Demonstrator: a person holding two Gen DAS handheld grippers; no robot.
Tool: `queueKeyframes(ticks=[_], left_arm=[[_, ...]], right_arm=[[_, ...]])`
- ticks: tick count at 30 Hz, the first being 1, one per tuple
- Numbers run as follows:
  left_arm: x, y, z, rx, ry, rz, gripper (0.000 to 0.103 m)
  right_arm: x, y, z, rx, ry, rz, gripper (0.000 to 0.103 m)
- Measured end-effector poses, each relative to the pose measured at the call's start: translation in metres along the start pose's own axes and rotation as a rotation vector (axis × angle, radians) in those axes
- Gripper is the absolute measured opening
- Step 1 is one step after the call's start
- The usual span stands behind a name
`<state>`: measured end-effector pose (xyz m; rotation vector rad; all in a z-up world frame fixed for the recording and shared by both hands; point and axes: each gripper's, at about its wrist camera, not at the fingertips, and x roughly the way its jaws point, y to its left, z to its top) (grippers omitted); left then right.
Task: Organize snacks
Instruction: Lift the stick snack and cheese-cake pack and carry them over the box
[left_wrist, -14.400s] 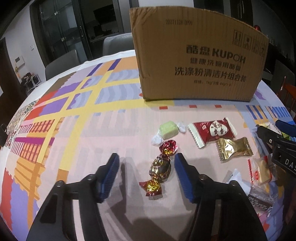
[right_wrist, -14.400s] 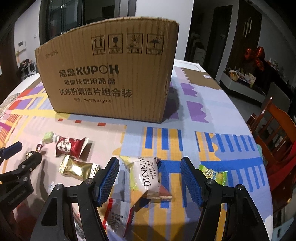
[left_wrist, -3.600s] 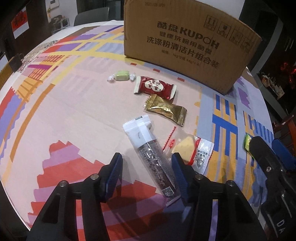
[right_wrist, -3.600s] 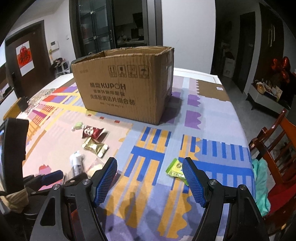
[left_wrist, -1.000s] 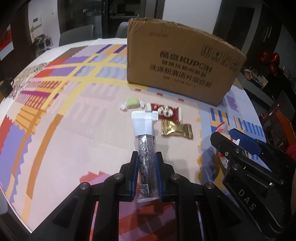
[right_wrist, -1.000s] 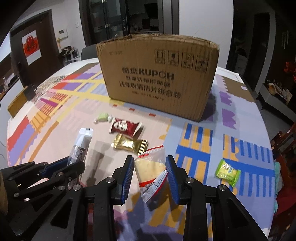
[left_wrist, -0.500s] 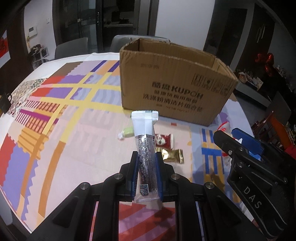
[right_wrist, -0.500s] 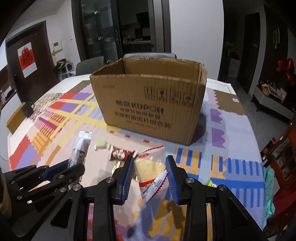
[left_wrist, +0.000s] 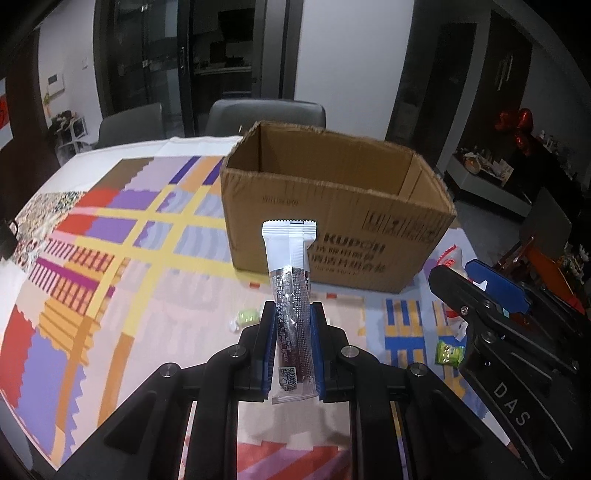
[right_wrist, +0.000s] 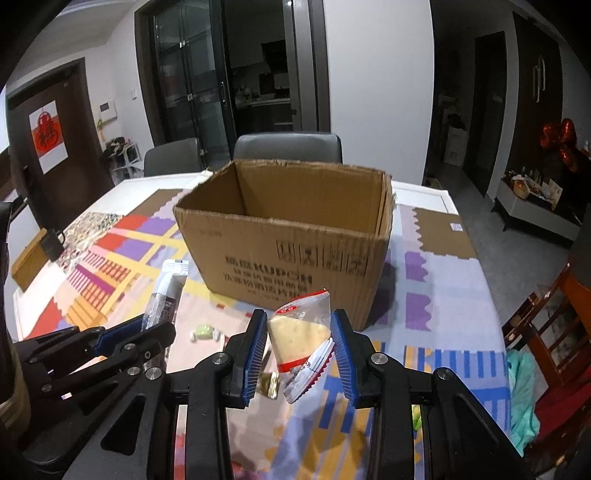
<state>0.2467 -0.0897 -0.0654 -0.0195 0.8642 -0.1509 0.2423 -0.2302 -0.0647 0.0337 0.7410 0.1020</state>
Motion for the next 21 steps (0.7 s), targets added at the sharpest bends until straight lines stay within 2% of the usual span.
queueKeyframes(ticks=[21], left_arm=[[-0.007, -0.006, 0.061, 0.062, -0.091, -0.041, 0.018]], right_arm=[[-0.012, -0.011, 0.053, 0.03, -0.086, -0.024, 0.037]])
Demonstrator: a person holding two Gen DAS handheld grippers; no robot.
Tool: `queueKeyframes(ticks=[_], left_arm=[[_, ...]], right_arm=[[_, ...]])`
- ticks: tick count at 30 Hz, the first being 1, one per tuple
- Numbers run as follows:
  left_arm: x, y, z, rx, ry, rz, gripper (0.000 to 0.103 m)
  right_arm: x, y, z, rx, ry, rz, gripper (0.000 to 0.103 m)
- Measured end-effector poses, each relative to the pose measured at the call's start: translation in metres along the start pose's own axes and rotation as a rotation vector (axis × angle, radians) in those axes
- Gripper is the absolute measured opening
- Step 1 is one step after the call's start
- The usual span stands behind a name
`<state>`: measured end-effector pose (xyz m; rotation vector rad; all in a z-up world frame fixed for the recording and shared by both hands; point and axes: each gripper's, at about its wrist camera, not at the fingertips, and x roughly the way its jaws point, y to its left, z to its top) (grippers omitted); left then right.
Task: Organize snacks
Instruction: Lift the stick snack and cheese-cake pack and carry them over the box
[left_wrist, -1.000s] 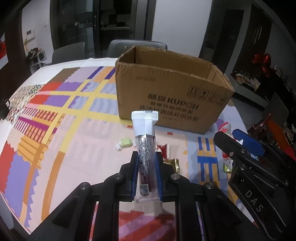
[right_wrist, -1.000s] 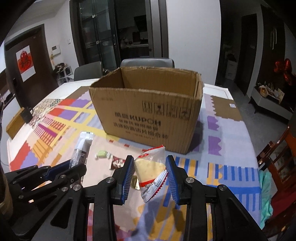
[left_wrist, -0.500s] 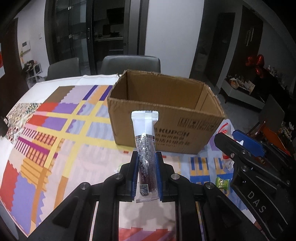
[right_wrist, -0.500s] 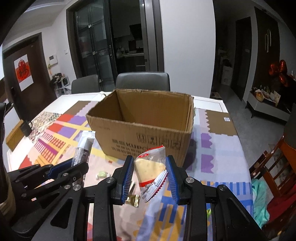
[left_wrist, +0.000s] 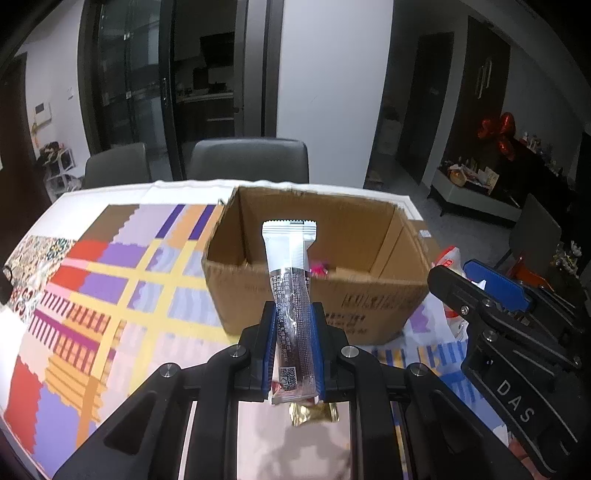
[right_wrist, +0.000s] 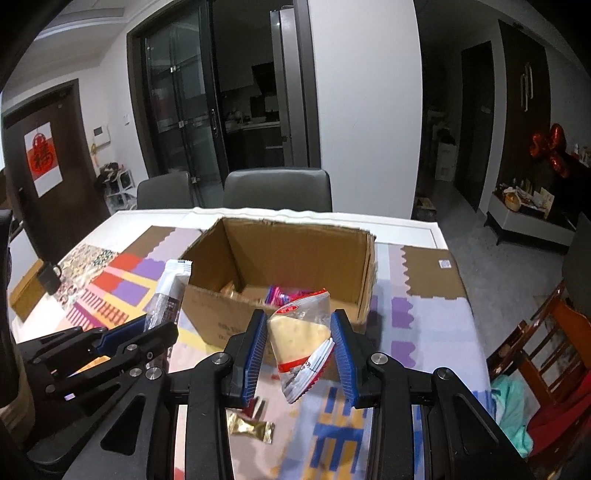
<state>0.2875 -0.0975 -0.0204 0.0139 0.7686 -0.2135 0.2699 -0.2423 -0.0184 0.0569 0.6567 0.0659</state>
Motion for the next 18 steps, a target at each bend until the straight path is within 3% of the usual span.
queueKeyframes(ticks=[18], left_arm=[[0.013, -0.002, 0.056, 0.082, -0.061, -0.05, 0.018]], right_arm=[[0.014, 0.0, 0.037, 0.018, -0.046, -0.039, 0.037]])
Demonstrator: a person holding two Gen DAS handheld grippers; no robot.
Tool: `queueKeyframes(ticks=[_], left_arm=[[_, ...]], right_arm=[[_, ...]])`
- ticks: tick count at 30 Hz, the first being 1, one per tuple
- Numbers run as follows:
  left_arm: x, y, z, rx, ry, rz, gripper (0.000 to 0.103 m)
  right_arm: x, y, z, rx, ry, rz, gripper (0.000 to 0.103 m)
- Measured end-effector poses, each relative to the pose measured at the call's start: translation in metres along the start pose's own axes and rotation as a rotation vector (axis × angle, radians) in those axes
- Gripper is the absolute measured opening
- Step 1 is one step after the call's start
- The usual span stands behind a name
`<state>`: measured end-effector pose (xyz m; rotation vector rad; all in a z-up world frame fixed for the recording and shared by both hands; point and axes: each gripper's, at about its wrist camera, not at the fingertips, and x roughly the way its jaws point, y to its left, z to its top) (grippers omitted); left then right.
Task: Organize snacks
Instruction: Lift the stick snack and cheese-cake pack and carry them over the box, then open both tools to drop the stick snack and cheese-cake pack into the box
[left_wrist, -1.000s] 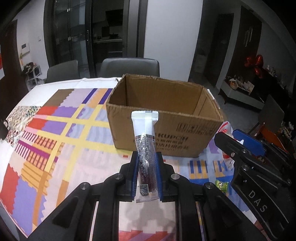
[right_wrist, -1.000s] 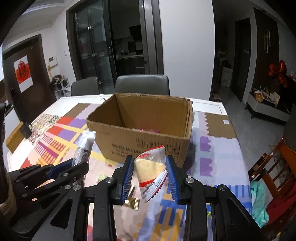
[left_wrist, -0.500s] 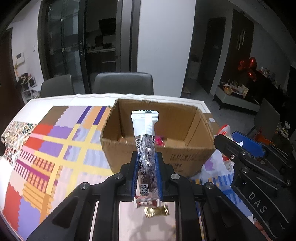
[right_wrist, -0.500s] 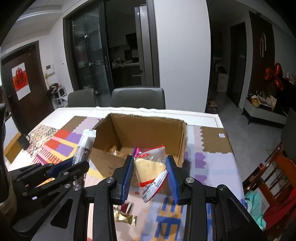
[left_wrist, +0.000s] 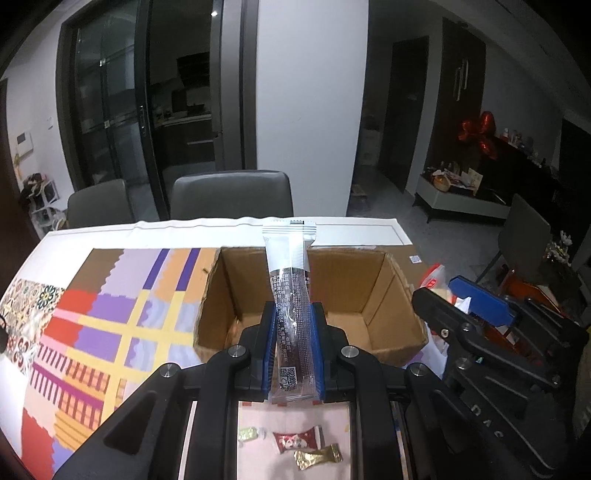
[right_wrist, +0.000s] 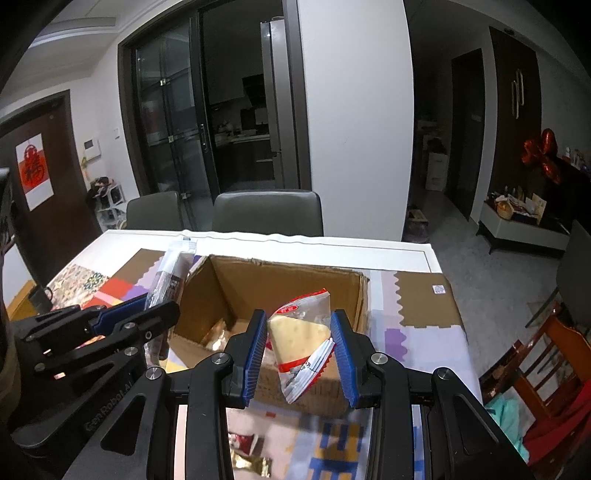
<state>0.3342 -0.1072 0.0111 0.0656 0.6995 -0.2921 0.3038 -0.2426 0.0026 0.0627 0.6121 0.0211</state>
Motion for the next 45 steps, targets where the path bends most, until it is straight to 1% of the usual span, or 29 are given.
queueKeyframes(ticks=[6, 12, 21, 27, 37, 38, 39, 40, 42, 45], left_arm=[[0.012, 0.005, 0.011, 0.007, 0.0, -0.018, 0.018], [0.025, 0.012, 0.018, 0.024, 0.007, -0.018, 0.018], [0.046, 0.023, 0.025, 0.016, 0.026, -0.017, 0.018], [0.059, 0.028, 0.028, 0.019, 0.041, -0.013, 0.018], [0.069, 0.029, 0.024, 0.029, 0.058, -0.007, 0.019], [0.068, 0.029, 0.024, 0.03, 0.051, 0.001, 0.02], [0.067, 0.029, 0.025, 0.033, 0.048, 0.006, 0.024], [0.066, 0.029, 0.025, 0.031, 0.044, 0.01, 0.031], [0.064, 0.03, 0.025, 0.028, 0.038, 0.015, 0.037], [0.059, 0.032, 0.025, 0.03, 0.029, 0.025, 0.044]], right_arm=[[0.012, -0.003, 0.007, 0.012, 0.003, -0.02, 0.037], [0.023, -0.003, 0.015, 0.017, 0.003, -0.027, 0.037], [0.042, 0.001, 0.024, 0.014, 0.012, -0.028, 0.037], [0.057, 0.001, 0.026, 0.015, 0.033, -0.03, 0.037], [0.073, 0.0, 0.024, 0.007, 0.064, -0.031, 0.038], [0.075, 0.0, 0.024, 0.004, 0.068, -0.032, 0.038], [0.076, 0.001, 0.024, 0.005, 0.07, -0.033, 0.038], [0.077, 0.001, 0.023, 0.008, 0.068, -0.033, 0.042], [0.077, 0.0, 0.024, 0.014, 0.067, -0.029, 0.045], [0.076, 0.002, 0.023, 0.011, 0.063, -0.042, 0.054]])
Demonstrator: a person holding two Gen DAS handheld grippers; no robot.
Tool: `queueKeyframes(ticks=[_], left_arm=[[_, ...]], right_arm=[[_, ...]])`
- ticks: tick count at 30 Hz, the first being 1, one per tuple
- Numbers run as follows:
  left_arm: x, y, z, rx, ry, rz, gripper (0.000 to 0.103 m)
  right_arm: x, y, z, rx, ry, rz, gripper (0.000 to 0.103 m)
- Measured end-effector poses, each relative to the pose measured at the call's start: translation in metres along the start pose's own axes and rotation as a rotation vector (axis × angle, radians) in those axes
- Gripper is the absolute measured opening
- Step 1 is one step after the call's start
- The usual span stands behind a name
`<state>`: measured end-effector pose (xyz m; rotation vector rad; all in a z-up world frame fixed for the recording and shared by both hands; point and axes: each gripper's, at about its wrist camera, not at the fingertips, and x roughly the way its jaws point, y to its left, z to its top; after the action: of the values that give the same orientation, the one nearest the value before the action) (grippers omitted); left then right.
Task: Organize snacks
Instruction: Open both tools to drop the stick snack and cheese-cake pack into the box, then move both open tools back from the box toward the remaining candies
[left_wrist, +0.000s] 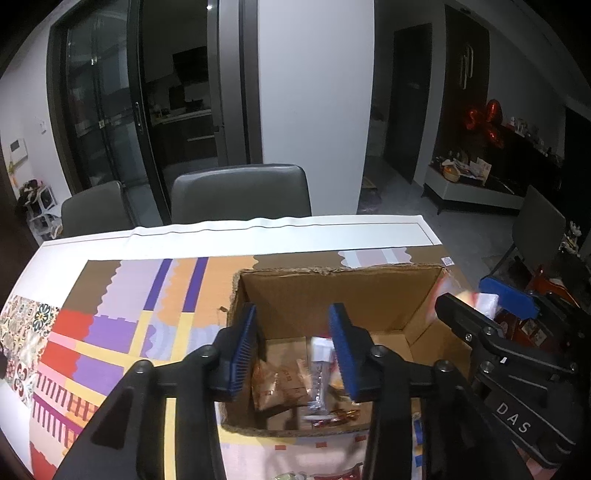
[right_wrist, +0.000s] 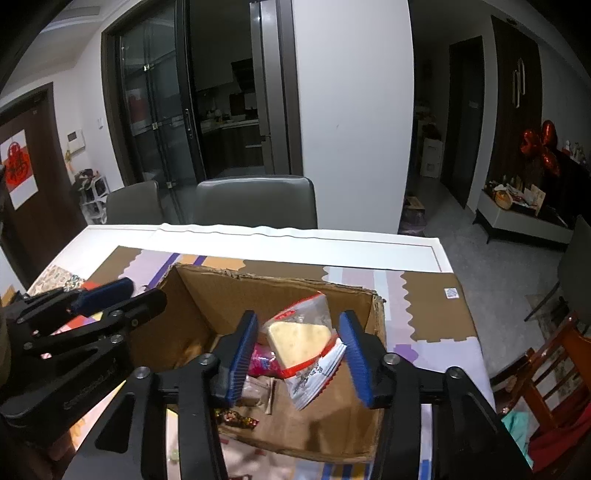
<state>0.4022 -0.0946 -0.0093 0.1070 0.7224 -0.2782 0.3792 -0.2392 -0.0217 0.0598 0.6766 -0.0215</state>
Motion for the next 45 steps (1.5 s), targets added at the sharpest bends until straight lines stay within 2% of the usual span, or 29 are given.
queueKeyframes(ticks=[3, 4, 7, 10, 16, 33, 45], left_arm=[[-0.005, 0.002, -0.002, -0.001, -0.008, 0.013, 0.055], [-0.007, 0.003, -0.002, -0.004, -0.012, 0.016, 0.057], [-0.011, 0.006, -0.003, -0.009, -0.017, 0.017, 0.061], [-0.018, 0.006, -0.004, -0.009, -0.026, 0.022, 0.067], [-0.033, 0.003, -0.003, -0.006, -0.045, 0.025, 0.071], [-0.073, 0.004, -0.011, 0.003, -0.101, 0.038, 0.075], [-0.1, 0.012, -0.033, 0.021, -0.145, 0.077, 0.081]], right_arm=[[-0.004, -0.001, -0.001, 0.006, -0.009, -0.018, 0.064], [-0.006, -0.002, -0.001, 0.009, -0.015, -0.026, 0.068], [-0.012, -0.004, -0.001, 0.016, -0.029, -0.047, 0.073], [-0.02, -0.006, -0.001, 0.021, -0.04, -0.058, 0.073], [-0.036, -0.004, -0.001, 0.02, -0.063, -0.066, 0.073], [-0.083, 0.003, -0.002, 0.004, -0.132, -0.088, 0.073], [-0.108, 0.009, -0.019, 0.01, -0.154, -0.113, 0.073]])
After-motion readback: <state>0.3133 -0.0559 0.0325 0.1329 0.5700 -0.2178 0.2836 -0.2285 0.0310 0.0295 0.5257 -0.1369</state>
